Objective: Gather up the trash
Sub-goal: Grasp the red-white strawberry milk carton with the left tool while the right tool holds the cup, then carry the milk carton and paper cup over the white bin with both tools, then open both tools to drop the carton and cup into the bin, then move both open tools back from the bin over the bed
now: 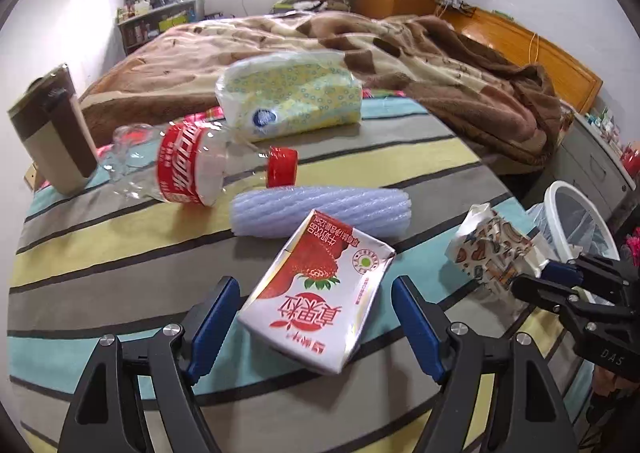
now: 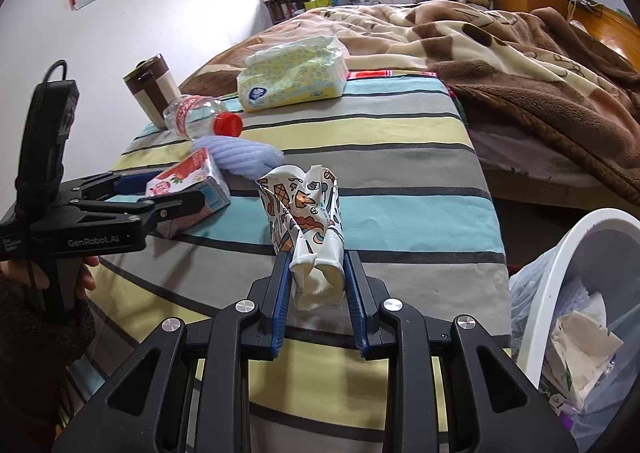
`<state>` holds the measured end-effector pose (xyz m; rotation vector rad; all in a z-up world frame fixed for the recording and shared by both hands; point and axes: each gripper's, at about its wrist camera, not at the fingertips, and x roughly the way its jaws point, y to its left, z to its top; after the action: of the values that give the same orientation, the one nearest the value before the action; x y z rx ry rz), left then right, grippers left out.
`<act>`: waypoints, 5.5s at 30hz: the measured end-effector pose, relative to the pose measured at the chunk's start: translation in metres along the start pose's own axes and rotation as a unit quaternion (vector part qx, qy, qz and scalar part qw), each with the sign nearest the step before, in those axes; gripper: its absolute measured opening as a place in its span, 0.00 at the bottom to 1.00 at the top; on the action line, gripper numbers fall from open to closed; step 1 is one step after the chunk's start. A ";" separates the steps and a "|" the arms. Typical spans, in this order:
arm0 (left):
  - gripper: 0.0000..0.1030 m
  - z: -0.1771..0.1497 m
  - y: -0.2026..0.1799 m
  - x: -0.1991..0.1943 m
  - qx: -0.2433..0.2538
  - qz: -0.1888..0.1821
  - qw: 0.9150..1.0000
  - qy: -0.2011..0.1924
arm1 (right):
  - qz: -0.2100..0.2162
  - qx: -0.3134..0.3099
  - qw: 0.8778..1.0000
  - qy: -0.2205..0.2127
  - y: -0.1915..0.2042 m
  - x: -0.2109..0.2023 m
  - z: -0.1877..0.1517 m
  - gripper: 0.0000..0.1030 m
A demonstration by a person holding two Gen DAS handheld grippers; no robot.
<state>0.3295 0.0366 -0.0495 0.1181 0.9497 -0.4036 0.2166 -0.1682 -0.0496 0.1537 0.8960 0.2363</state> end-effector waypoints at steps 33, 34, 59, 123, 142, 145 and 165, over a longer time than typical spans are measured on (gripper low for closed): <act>0.59 -0.019 -0.046 -0.032 -0.019 -0.003 1.000 -0.014 | -0.003 0.015 0.999 -0.050 -0.011 -0.044 -0.009 0.27; 0.59 -0.020 -0.050 -0.036 -0.018 -0.006 1.000 -0.017 | -0.004 0.017 0.998 -0.054 -0.012 -0.049 -0.010 0.27; 0.59 -0.030 -0.194 -0.107 0.044 -0.051 0.994 -0.086 | -0.075 0.071 0.986 -0.128 -0.080 -0.142 -0.046 0.27; 0.63 -0.026 -0.273 -0.088 0.044 -0.075 0.993 -0.084 | -0.136 0.105 0.978 -0.120 -0.125 -0.149 -0.051 0.60; 0.63 -0.025 -0.170 -0.106 -0.031 -0.018 0.994 -0.106 | -0.073 0.037 0.989 -0.123 -0.066 -0.117 -0.029 0.66; 0.63 -0.023 -0.144 -0.107 -0.049 -0.004 0.993 -0.106 | -0.057 0.019 0.991 -0.119 -0.054 -0.107 -0.022 0.67; 0.64 0.000 -0.001 -0.078 -0.130 0.060 0.986 -0.090 | 0.015 -0.132 0.989 -0.058 0.024 -0.013 0.029 0.68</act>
<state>0.2889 0.0576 0.0137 -0.0974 0.8040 -0.1742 0.2286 -0.1498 -0.0163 -0.0651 0.7401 0.3678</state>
